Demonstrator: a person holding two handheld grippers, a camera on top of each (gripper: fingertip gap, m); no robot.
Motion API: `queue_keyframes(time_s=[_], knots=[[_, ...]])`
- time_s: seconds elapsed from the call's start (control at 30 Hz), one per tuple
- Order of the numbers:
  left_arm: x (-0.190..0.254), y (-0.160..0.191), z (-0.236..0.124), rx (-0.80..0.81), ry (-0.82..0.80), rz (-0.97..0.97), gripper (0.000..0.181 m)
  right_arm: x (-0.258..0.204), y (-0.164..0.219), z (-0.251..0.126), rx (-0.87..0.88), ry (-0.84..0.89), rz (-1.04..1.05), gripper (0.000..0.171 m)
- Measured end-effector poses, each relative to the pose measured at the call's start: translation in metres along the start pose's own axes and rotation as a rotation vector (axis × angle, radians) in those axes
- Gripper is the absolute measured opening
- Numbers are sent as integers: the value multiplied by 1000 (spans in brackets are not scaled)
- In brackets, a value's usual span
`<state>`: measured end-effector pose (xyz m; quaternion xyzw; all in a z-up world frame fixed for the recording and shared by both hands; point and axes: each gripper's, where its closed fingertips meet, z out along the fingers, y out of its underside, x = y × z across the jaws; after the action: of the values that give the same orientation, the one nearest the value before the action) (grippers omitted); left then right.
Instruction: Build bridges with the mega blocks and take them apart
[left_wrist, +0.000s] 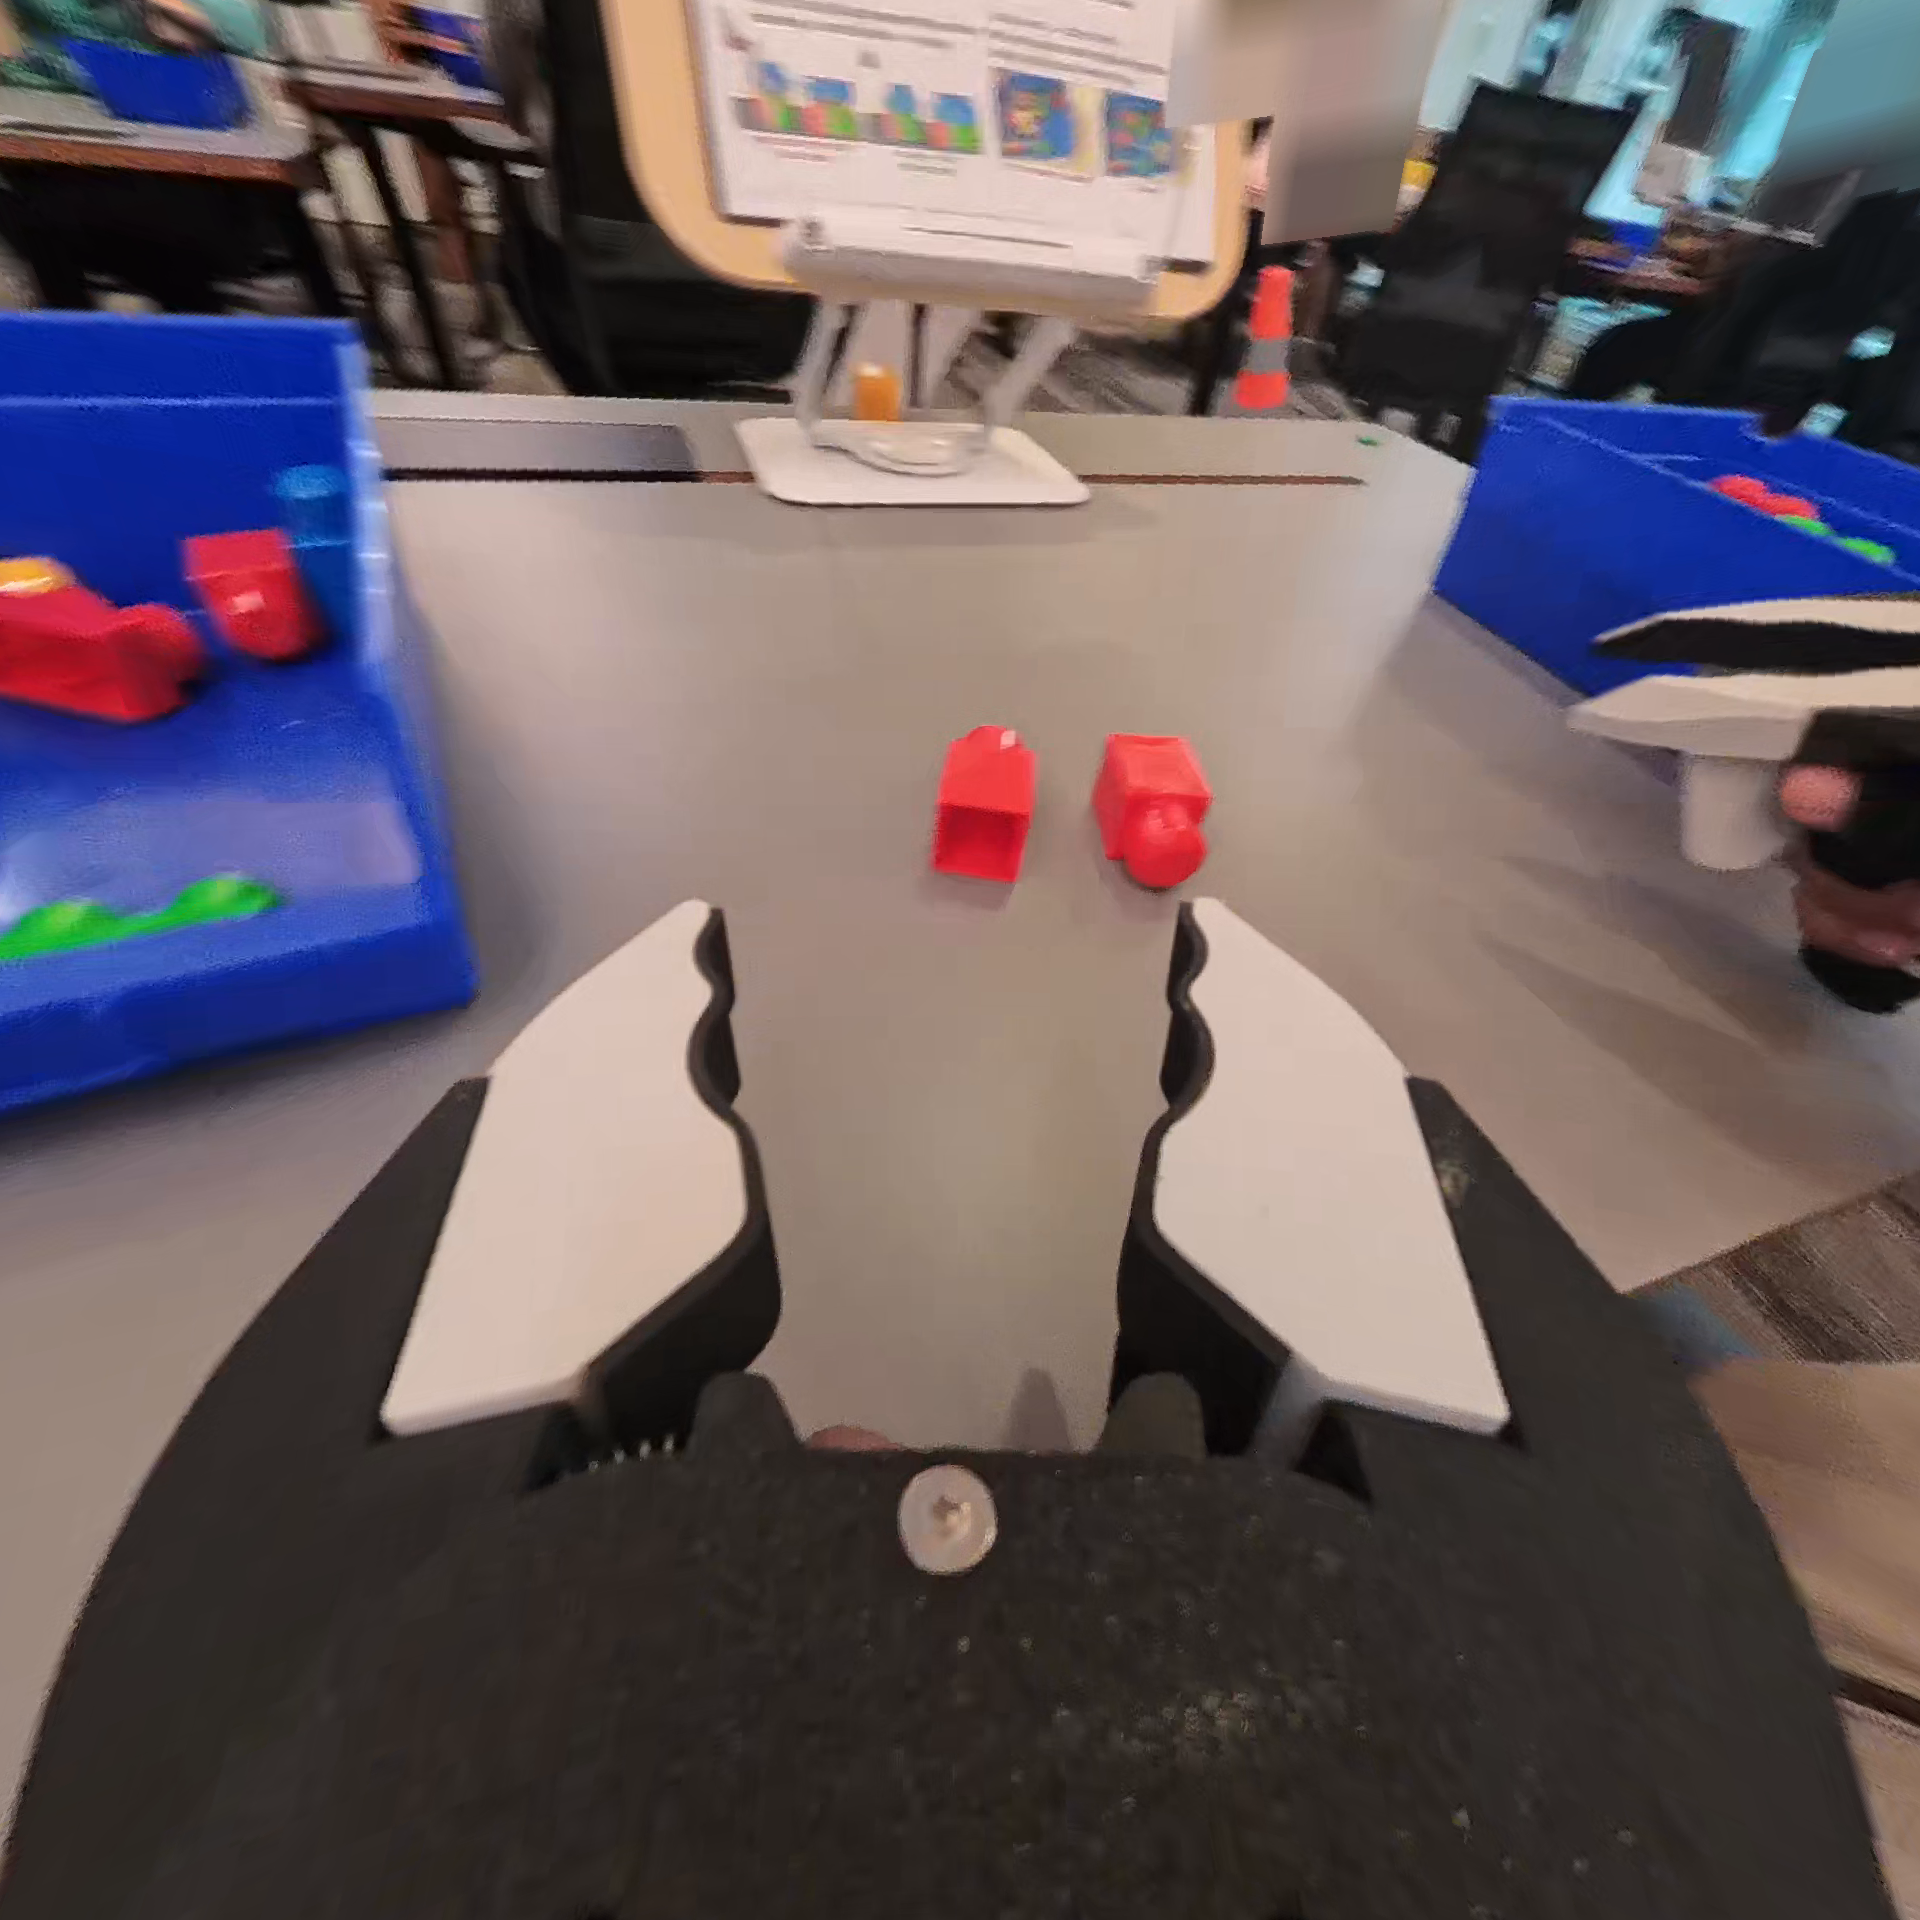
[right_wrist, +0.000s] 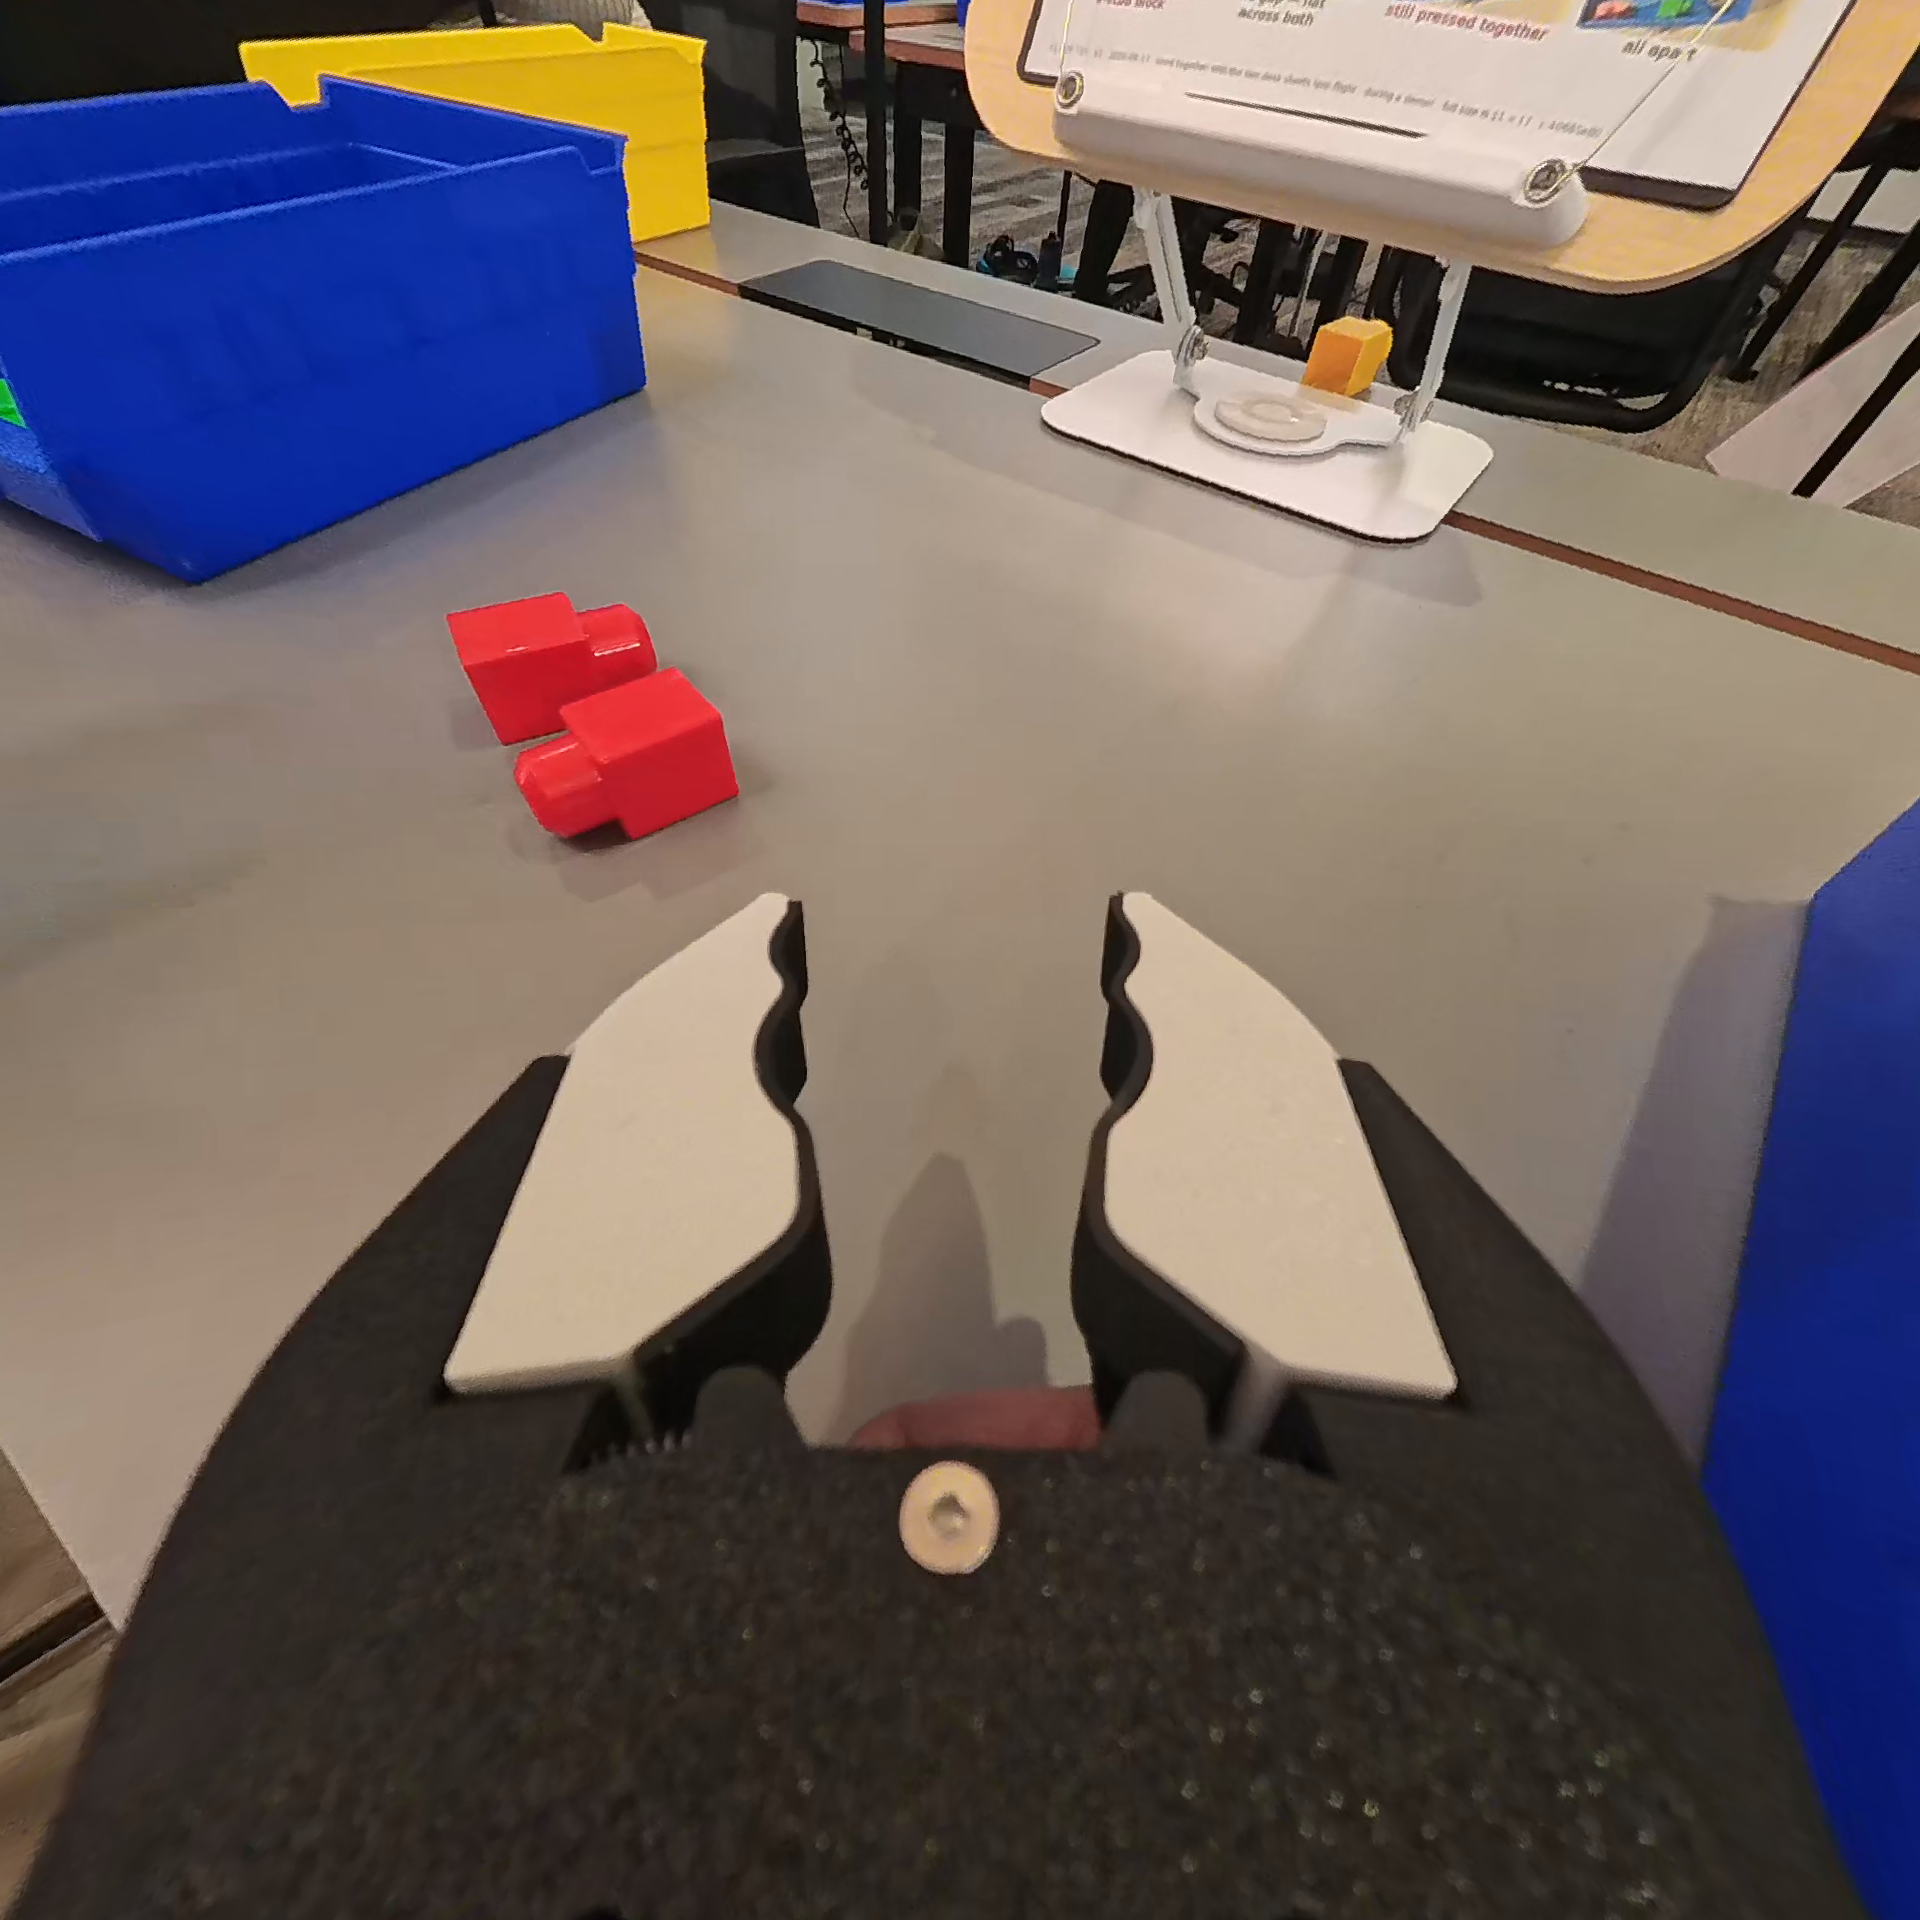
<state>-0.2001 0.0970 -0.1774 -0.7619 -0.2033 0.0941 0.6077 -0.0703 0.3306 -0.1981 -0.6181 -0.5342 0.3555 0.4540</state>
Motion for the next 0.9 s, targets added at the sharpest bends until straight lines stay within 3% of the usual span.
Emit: queue_keyframes(time_s=[0.13, 0.57, 0.9], knots=[[-26, 19, -20, 4, -115, -71, 80, -2, 1, 2, -7, -1, -8, 55], [-54, 32, -28, -179, -188, -82, 80, -6, 3, 4, -15, -10, -10, 54], [-152, -17, -7, -568, -174, 39, 75, -8, 2, 3, -9, -33, 7, 55]])
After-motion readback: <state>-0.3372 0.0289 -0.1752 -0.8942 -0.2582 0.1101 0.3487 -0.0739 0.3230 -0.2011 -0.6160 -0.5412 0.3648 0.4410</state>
